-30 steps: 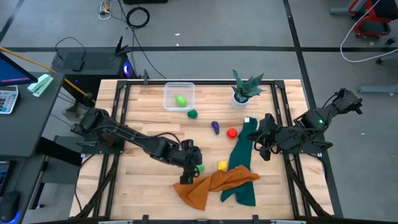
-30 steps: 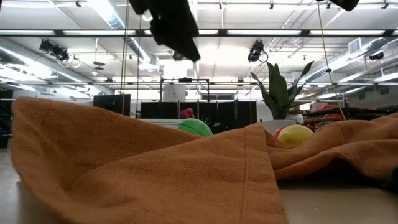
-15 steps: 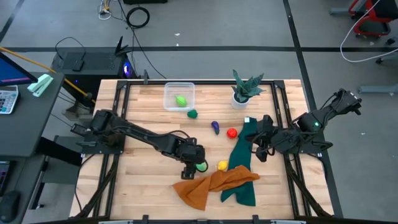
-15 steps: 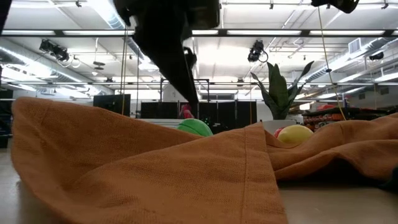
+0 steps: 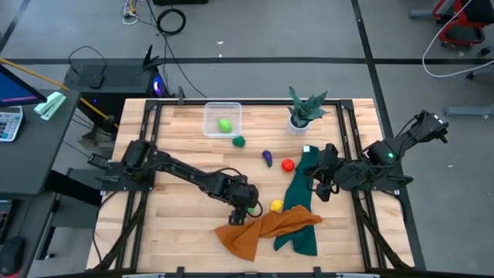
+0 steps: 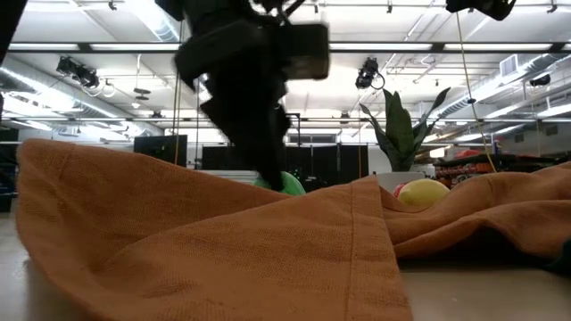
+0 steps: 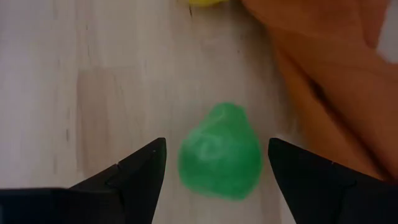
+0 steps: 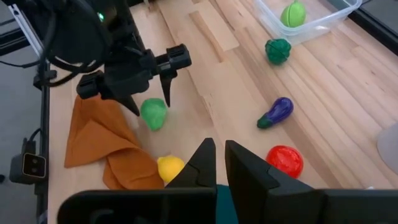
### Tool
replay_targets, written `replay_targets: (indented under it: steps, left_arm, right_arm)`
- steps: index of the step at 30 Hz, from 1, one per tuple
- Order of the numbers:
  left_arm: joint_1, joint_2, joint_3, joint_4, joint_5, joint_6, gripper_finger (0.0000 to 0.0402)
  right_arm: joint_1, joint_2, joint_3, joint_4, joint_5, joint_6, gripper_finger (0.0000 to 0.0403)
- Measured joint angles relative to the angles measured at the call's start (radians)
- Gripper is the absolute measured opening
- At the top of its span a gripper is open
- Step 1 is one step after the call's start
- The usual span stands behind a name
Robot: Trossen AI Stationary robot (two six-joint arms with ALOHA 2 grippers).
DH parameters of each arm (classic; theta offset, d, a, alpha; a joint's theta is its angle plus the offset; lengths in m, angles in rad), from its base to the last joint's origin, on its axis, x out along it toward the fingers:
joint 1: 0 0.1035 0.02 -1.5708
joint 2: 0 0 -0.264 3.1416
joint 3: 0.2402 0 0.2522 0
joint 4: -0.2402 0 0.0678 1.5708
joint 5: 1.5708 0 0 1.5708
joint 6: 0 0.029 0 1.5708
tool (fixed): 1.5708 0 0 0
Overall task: Pick and placing Produce into tupperware
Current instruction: Put the green pear into the transparent bin
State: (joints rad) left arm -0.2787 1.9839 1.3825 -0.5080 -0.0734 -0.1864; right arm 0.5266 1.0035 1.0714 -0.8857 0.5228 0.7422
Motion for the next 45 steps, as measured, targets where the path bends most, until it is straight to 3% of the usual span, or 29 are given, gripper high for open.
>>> replay_targets:
  steps: [26, 37, 45]
  left_arm:
    - [0.007, 0.053, -0.001, 0.025, 0.04, -0.058, 0.029]
    - [0.006, 0.053, -0.001, 0.026, 0.038, -0.057, 0.0239]
    - [0.02, 0.053, -0.001, 0.025, 0.033, -0.127, 0.0261]
  right_arm:
    - [0.0, -0.004, 0.002, -0.005, 0.0, -0.003, 0.0005]
    - [0.0, -0.004, 0.002, -0.004, 0.0, -0.002, 0.0005]
    - [0.0, -0.004, 0.002, -0.004, 0.0, -0.001, 0.0005]
